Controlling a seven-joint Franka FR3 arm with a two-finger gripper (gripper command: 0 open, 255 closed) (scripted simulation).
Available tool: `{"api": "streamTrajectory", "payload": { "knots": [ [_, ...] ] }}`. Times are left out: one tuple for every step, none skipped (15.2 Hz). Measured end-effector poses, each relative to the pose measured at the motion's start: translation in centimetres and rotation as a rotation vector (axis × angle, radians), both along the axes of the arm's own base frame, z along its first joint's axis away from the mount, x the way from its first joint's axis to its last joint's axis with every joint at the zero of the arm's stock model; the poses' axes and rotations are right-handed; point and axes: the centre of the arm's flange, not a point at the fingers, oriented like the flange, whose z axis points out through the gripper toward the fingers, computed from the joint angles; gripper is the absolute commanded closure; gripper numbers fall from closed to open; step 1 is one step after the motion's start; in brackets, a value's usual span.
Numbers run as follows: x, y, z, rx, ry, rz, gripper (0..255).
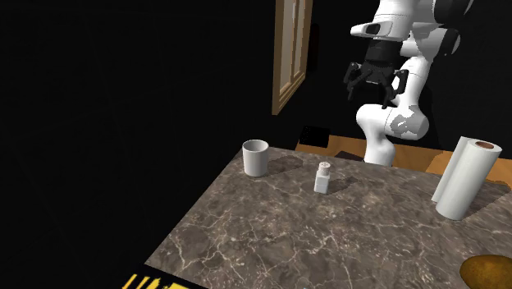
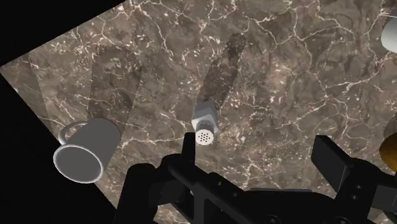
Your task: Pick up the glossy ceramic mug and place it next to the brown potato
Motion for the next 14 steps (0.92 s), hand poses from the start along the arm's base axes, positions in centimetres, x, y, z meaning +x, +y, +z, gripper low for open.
{"api": "streamTrajectory", "payload": {
  "knots": [
    [0.0,0.0,0.0,0.0,0.0,0.0,0],
    [0.3,-0.3,-0.4,0.0,0.002,-0.001,0],
    [0.9,-1.0,-0.8,-0.001,0.004,-0.002,0],
    [1.7,-1.9,-1.1,-0.002,0.007,-0.003,0],
    [2.7,-2.7,-1.6,-0.003,0.011,-0.005,0],
    [3.4,-3.8,-2.0,-0.004,0.014,-0.006,0],
    [4.2,-4.6,-2.9,-0.005,0.018,-0.008,0],
    [4.8,-5.3,-3.5,-0.006,0.021,-0.009,0],
    [5.6,-6.2,-4.1,-0.007,0.024,-0.01,0],
    [6.2,-7.3,-4.8,-0.008,0.027,-0.012,0],
    [7.0,-8.0,-5.3,-0.009,0.03,-0.013,0],
    [7.8,-8.8,-6.1,-0.01,0.034,-0.015,0],
    [8.7,-9.7,-6.7,-0.011,0.037,-0.016,0],
    [9.3,-10.5,-7.0,-0.012,0.04,-0.017,0]
  ]
}}
